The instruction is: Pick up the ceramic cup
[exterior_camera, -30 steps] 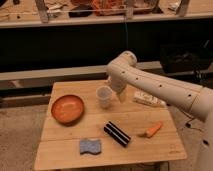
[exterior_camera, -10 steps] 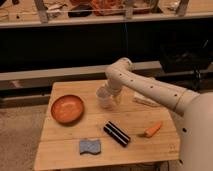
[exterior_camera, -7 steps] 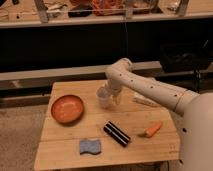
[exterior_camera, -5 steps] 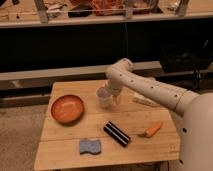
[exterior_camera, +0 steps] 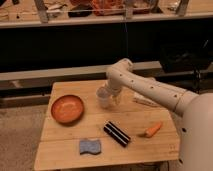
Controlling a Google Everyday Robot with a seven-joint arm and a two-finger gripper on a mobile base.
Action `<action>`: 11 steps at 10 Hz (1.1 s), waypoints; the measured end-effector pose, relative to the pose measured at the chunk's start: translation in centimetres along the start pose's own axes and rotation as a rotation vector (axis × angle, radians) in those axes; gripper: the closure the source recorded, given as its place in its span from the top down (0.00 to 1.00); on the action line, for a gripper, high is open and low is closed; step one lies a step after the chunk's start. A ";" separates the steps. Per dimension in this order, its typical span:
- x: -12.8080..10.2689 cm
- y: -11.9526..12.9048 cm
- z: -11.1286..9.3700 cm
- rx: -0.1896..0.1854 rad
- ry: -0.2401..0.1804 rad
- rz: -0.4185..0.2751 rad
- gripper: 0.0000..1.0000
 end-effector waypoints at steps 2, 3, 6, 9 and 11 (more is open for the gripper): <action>0.1 -0.1 0.1 0.004 -0.002 -0.001 0.80; 0.1 -0.1 0.2 0.005 -0.004 -0.001 0.80; 0.2 -0.1 0.3 0.010 -0.006 -0.001 0.80; 0.2 -0.2 0.5 0.014 -0.008 -0.004 0.80; 0.3 -0.3 0.6 0.017 -0.008 -0.005 0.80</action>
